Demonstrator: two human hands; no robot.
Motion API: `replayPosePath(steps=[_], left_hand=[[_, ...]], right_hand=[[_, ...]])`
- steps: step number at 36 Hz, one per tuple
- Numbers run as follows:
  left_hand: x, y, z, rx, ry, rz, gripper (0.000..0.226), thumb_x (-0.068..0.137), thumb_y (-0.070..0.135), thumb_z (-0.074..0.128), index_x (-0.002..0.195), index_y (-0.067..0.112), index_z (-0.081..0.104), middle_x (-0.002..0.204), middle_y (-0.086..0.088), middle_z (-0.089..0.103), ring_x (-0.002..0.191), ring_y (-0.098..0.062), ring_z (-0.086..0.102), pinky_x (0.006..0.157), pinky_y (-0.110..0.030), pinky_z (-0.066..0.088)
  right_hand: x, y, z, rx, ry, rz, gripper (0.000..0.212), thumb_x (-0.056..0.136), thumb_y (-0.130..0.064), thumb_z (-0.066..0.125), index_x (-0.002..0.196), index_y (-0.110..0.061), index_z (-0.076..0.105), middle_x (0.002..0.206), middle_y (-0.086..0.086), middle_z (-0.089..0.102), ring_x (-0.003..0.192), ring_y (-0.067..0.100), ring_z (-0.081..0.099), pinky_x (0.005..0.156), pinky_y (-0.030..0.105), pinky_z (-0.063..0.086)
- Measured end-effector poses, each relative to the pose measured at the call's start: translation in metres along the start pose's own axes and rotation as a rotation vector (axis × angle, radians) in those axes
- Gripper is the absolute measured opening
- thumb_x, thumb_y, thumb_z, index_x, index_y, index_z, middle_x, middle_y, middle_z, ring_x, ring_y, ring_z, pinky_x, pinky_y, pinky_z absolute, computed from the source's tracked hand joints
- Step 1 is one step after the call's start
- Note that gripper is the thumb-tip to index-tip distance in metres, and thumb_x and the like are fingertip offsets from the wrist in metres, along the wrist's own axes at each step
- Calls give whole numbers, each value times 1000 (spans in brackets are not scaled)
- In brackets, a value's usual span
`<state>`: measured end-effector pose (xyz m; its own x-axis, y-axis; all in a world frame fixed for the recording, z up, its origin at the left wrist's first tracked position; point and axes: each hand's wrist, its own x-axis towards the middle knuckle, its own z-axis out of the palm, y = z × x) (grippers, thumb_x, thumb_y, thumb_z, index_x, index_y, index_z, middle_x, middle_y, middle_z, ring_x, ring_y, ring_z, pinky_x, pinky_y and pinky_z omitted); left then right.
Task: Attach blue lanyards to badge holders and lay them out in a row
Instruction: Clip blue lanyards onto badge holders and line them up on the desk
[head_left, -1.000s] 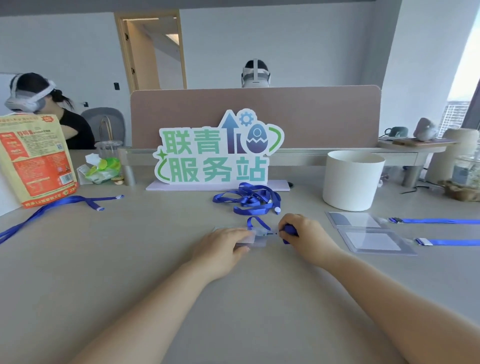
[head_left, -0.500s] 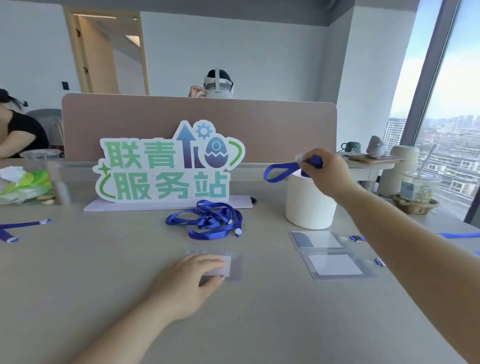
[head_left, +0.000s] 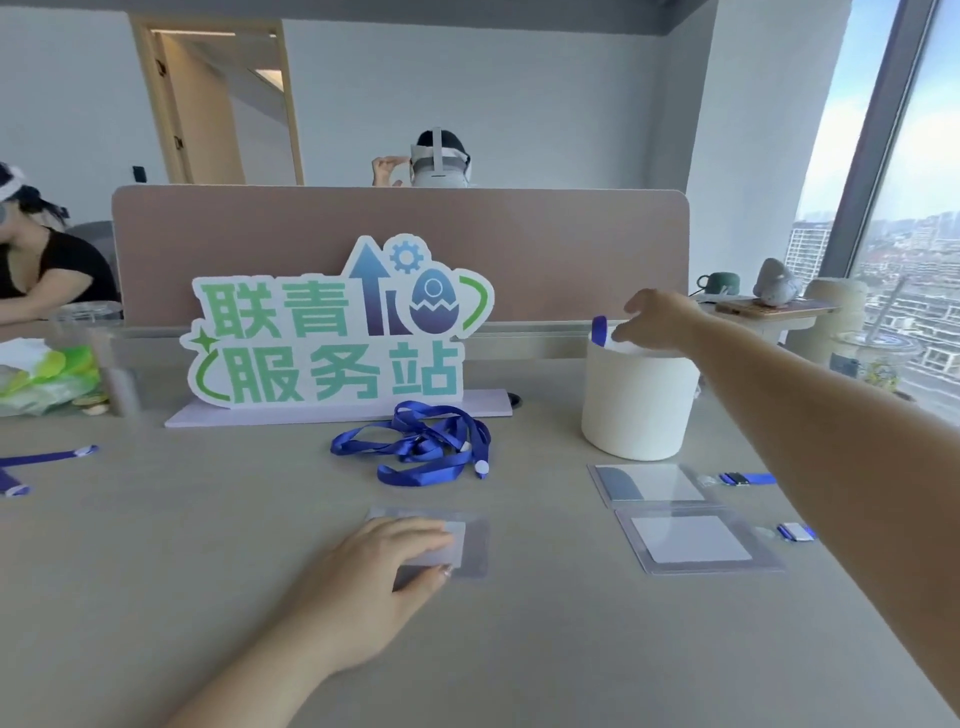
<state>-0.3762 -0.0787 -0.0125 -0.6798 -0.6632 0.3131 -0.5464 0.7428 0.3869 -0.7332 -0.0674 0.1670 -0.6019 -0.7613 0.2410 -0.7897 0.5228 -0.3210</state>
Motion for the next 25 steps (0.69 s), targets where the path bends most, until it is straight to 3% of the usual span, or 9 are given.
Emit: replayPosePath(steps=[3, 7, 9, 13, 19, 25], left_hand=[[0, 2, -1, 2, -8, 6, 35, 90, 51, 49, 123, 44, 57, 123, 43, 42, 125, 13, 35, 105, -18, 32], [-4, 4, -4, -16, 15, -6, 33, 89, 48, 50, 119, 41, 61, 127, 34, 49, 122, 8, 41, 104, -21, 36], [-6, 6, -5, -14, 40, -33, 28, 90, 44, 53, 116, 40, 63, 124, 32, 52, 120, 4, 44, 101, -24, 39], [-15, 10, -9, -1, 75, -94, 22, 91, 37, 56, 110, 35, 67, 121, 25, 58, 115, -4, 50, 97, -24, 39], [-30, -1, -27, 49, 70, -160, 22, 90, 38, 58, 108, 31, 67, 120, 18, 60, 113, -9, 53, 95, -26, 40], [-54, -33, -45, 136, 133, -244, 28, 90, 44, 53, 109, 32, 68, 120, 19, 60, 114, -11, 53, 94, -26, 39]], right_hand=[[-15, -5, 8, 40, 173, -88, 38, 83, -31, 60, 120, -25, 58, 129, 7, 53, 123, 32, 42, 98, 38, 38], [-61, -23, 38, 304, 290, -279, 18, 86, -23, 57, 99, -18, 67, 112, 9, 62, 109, 32, 51, 92, 37, 41], [-88, -31, 63, 402, 277, -280, 15, 86, -20, 56, 92, -17, 68, 105, 8, 63, 100, 30, 55, 86, 37, 43], [-134, -40, 121, 444, 98, -250, 12, 85, -25, 59, 92, -24, 69, 107, 3, 66, 103, 28, 56, 90, 40, 46], [-155, -61, 151, 298, -93, -341, 28, 88, -28, 56, 114, -24, 63, 126, 1, 56, 121, 25, 43, 100, 33, 34], [-148, -87, 162, 246, -101, -416, 38, 91, -29, 51, 129, -28, 53, 142, -5, 45, 132, 22, 34, 105, 36, 30]])
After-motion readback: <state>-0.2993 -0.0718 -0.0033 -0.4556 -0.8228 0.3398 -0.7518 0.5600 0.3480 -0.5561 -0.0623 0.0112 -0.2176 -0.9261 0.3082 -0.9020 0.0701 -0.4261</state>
